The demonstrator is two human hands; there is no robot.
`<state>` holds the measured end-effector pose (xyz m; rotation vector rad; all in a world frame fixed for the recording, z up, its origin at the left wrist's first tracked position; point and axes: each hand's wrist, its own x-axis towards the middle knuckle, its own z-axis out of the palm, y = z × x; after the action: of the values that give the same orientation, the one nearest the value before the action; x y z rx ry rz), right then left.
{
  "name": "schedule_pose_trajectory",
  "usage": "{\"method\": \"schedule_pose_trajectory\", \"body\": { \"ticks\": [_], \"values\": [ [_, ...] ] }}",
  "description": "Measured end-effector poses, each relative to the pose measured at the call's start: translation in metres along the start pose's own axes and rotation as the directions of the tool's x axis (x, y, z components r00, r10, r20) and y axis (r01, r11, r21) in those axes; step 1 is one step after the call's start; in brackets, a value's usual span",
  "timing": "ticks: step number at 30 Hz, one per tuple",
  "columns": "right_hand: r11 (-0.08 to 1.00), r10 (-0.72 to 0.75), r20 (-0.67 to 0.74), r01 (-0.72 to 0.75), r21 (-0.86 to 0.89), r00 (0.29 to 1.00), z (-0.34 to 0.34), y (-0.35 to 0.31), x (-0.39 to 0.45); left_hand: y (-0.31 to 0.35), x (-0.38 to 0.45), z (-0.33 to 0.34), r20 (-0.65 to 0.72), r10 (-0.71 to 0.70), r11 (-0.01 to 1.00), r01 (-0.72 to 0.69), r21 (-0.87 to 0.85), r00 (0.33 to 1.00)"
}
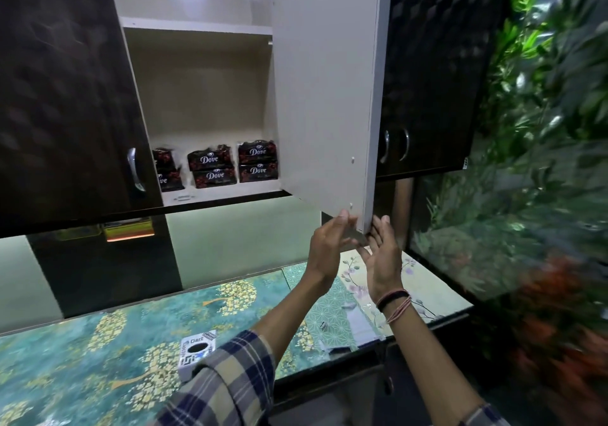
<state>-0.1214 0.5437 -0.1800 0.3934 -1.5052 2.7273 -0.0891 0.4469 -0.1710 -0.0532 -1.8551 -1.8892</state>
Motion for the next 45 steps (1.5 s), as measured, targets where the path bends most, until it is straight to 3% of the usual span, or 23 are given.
{"method": "schedule_pose_trajectory", "body": {
  "ticks": [6,9,12,16,20,26,32,35,45],
  "values": [
    [1.0,0.016,-0.04,-0.015,0.024,0.999,-0.005,0.001,0.006,0.006,0.003,0.003,0.013,-0.036,0.999,0.036,-0.02,0.999],
    [0.995,0.064,-0.146,-0.052,0.087,0.987,-0.006,0.014,0.009,0.006,0.003,-0.004,0.022,-0.046,0.999,0.046,-0.014,0.999],
    [0.971,0.232,-0.24,-0.212,0.109,0.943,-0.005,0.05,0.009,0.005,0.003,-0.016,0.055,-0.058,0.998,0.058,-0.011,0.997],
    [0.899,0.434,-0.212,-0.436,0.042,0.875,0.014,0.103,0.003,0.004,0.002,-0.046,0.101,-0.064,0.998,0.066,-0.015,0.993],
    [0.871,0.479,-0.148,-0.489,-0.037,0.865,0.064,0.136,0.008,0.007,0.006,-0.104,-0.02,-0.075,0.997,0.075,-0.027,0.997],
    [0.889,0.441,0.035,-0.43,-0.158,0.897,0.182,0.158,0.029,0.022,0.028,-0.234,-0.311,-0.008,1.0,0.004,-0.015,0.95],
    [0.927,0.348,0.217,-0.301,-0.222,0.912,0.313,0.172,0.056,0.056,0.056,-0.351,-0.558,0.134,0.989,-0.142,0.03,0.819],
    [0.939,0.287,0.269,-0.214,-0.268,0.919,0.359,0.182,0.073,0.065,0.072,-0.389,-0.571,0.157,0.987,-0.143,0.07,0.806],
    [0.89,0.134,0.475,0.106,-0.444,0.87,0.417,0.232,0.101,0.049,0.101,-0.426,-0.373,0.016,1.0,-0.01,0.019,0.928]
  ]
}}
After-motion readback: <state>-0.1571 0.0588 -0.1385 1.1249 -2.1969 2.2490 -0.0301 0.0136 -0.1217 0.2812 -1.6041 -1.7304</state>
